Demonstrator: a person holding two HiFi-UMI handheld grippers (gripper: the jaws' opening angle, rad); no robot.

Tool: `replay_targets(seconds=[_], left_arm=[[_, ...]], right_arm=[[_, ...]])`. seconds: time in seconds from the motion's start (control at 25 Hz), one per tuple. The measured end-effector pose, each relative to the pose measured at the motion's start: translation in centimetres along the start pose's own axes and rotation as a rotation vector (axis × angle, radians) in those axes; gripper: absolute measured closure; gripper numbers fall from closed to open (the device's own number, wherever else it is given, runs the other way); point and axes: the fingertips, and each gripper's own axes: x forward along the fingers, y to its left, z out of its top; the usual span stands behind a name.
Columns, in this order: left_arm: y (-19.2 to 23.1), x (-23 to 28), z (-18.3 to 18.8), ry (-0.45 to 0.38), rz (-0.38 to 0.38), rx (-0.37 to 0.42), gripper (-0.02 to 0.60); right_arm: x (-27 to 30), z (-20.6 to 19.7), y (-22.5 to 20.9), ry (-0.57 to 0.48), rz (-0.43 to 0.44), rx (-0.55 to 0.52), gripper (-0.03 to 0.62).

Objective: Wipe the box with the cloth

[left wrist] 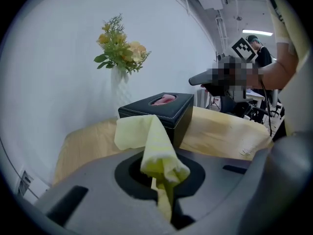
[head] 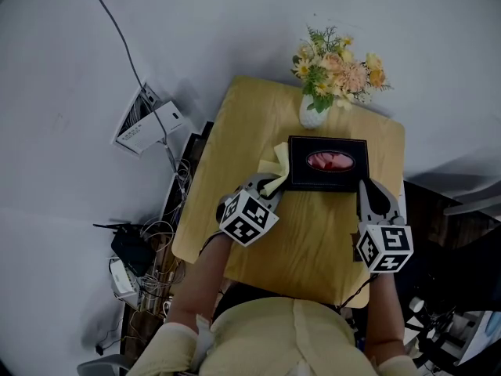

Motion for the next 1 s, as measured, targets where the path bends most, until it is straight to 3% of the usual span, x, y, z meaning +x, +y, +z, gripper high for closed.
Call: replay_targets(seconds=[0.36,0.76,1.0], left_arm=[[-2.3,-1.4,0.2,0.003,-0.029,0.035,0.557],[-5.3,-2.0,-0.2,0.008,-0.045,-0.012,0.557],[-7.1,-3.0,1.0,-0.044,-0.056,-0.051,0.557]], right_arm=[[-0.7,-1.4,1.0,0.019,0.007,0.011,0.560],[-1.9,-2.1,1.3,0.020,0.000,0.016,0.560],[-2.6,-2.0,0.9,0.013,-0.010,0.020,0.560]])
